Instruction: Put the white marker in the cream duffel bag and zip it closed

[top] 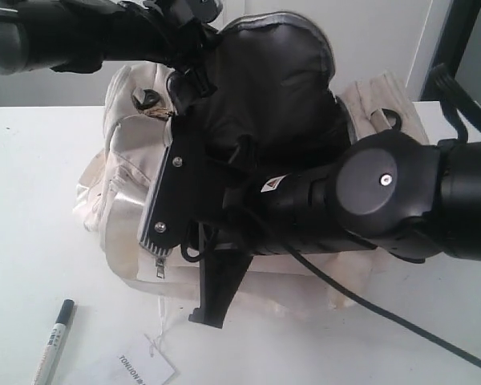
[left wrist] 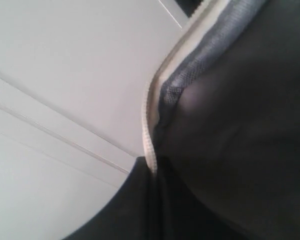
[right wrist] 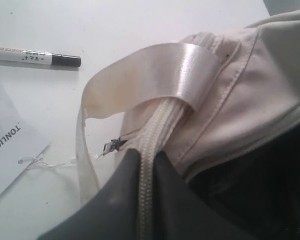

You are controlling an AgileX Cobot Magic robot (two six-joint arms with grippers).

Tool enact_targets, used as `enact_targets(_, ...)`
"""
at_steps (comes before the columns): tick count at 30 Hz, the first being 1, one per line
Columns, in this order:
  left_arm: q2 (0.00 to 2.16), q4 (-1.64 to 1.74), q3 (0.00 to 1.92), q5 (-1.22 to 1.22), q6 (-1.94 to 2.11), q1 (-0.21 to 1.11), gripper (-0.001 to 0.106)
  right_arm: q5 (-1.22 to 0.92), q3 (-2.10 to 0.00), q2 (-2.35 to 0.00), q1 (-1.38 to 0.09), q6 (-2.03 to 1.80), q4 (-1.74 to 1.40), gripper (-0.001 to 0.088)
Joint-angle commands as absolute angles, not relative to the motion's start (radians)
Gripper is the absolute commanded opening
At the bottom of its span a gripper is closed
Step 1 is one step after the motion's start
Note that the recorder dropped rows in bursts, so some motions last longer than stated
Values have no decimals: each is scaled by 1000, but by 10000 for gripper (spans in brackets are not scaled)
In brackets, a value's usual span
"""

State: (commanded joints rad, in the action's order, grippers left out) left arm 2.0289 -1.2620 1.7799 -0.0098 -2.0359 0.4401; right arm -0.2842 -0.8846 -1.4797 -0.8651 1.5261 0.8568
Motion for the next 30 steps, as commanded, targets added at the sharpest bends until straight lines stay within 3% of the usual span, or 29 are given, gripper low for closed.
enact_targets(15,2126,-1170,1888,-130,-2045,440,0,-463,-885,-1480,-865,1526,835,0)
enact_targets(30,2141,-1170,1897,-151,-2037,440,0,-335,-885,-1489,-865,1526,835,0)
